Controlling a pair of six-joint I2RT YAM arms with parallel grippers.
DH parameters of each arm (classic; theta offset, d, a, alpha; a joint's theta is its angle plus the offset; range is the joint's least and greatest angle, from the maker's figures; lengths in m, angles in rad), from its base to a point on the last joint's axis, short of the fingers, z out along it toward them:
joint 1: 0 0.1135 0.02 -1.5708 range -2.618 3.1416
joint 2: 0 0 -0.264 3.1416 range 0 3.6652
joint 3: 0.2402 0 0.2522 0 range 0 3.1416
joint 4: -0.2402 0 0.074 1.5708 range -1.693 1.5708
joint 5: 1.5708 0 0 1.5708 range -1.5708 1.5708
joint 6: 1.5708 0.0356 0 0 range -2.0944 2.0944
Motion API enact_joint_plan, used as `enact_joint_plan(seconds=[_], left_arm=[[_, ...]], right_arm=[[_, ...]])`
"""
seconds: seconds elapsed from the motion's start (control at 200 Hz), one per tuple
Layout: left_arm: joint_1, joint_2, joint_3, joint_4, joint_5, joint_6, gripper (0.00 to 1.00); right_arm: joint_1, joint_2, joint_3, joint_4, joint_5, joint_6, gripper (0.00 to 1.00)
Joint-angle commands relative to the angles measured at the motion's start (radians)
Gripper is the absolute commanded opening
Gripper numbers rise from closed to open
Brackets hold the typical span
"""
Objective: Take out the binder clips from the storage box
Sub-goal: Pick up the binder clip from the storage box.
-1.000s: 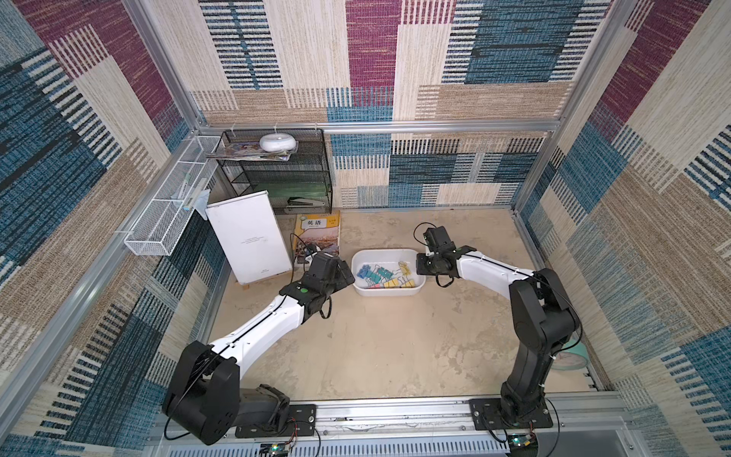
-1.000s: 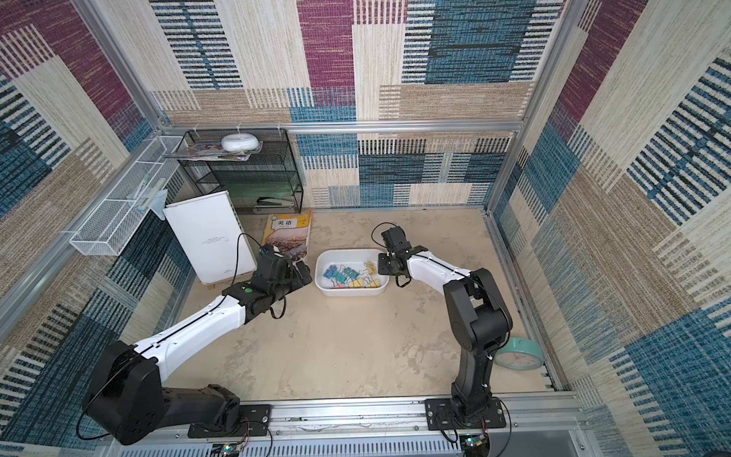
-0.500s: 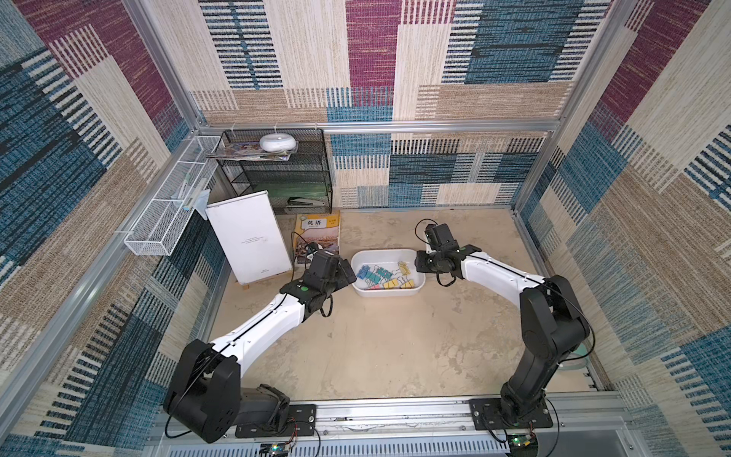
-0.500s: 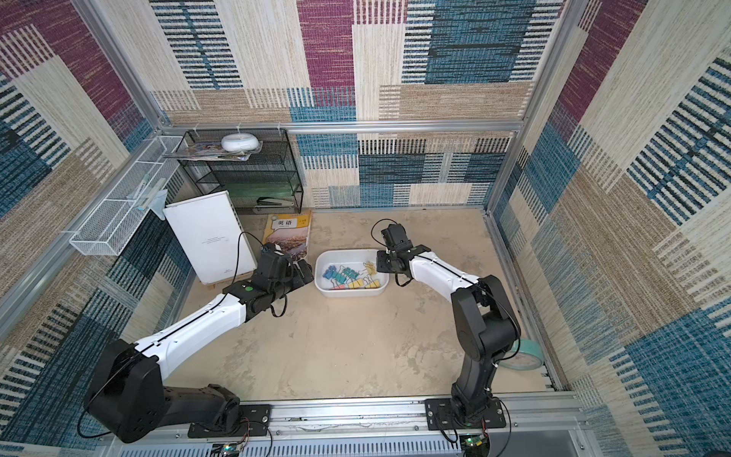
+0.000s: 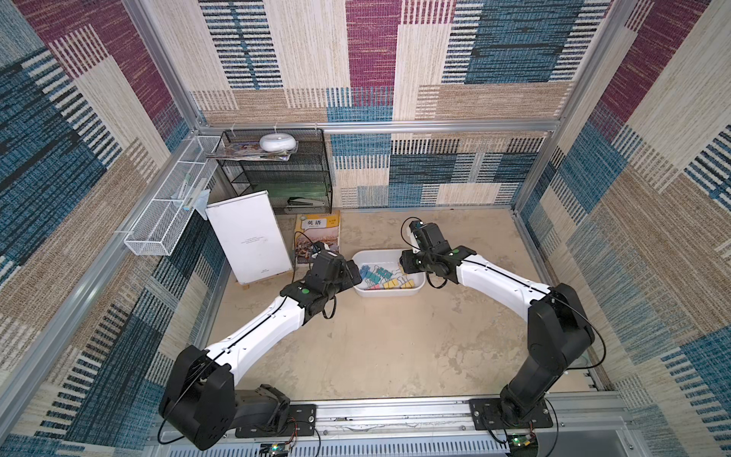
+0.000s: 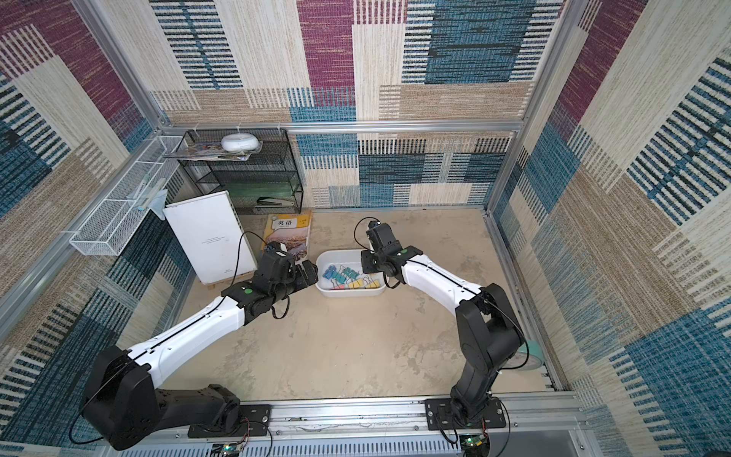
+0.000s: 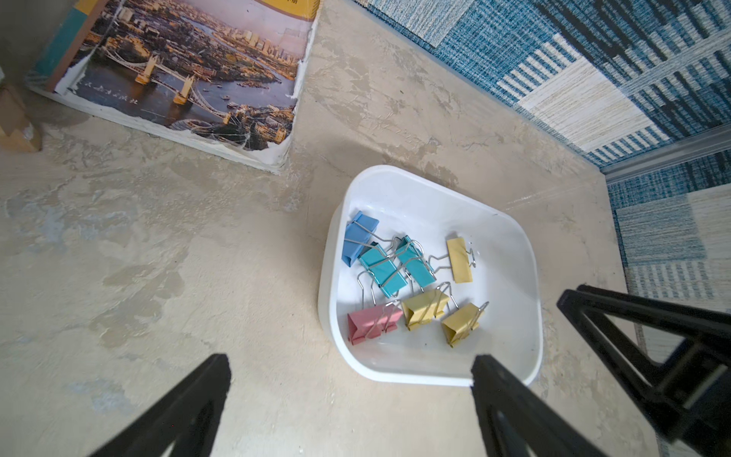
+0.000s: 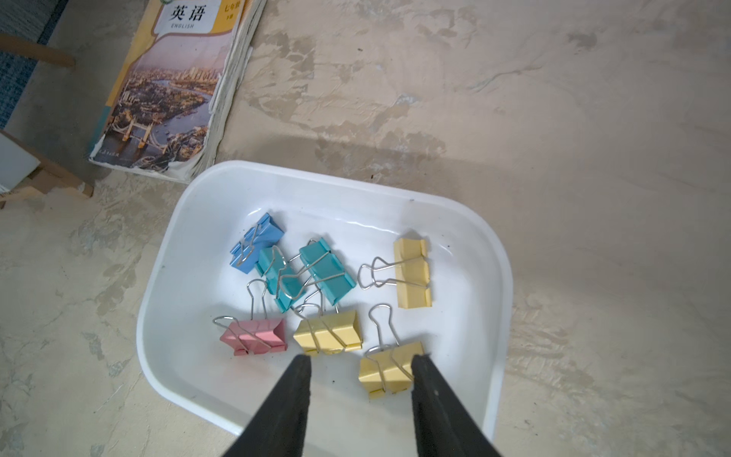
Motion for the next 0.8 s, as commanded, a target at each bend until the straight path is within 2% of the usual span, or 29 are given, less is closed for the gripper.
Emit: enact_joint_plan(seconds=[0.0,0.27,0.401,0.531,0.666,0.796], left_arm=[[-0.006,-0.002,0.025,-0.037,-0.001,0.005,0.99],[-0.006,0.086,0.103,-0.121,0.025,0.010,0.99],[-0.006,0.157,0.218,-0.252,0.115,0.015,0.99],[-0.004,0.207,0.380,-0.434,0.115,0.086,0.99],[-0.001,0.236,0.447,-0.478,0.150,0.160,0.99],[0.005,0.268,0.483,-0.518,0.216,0.199,0.98]], right_arm=[[0.011,0.005,0.001,-0.017,0.012,-0.012,0.47],[0.013,0.019,-0.003,-0.047,-0.061,-0.030,0.49],[0.014,0.028,0.100,-0.156,-0.098,-0.016,0.48],[0.015,0.087,0.271,-0.297,-0.048,-0.046,0.48],[0.014,0.199,0.426,-0.407,-0.028,-0.108,0.46],[0.014,0.255,0.463,-0.430,-0.055,-0.141,0.45]])
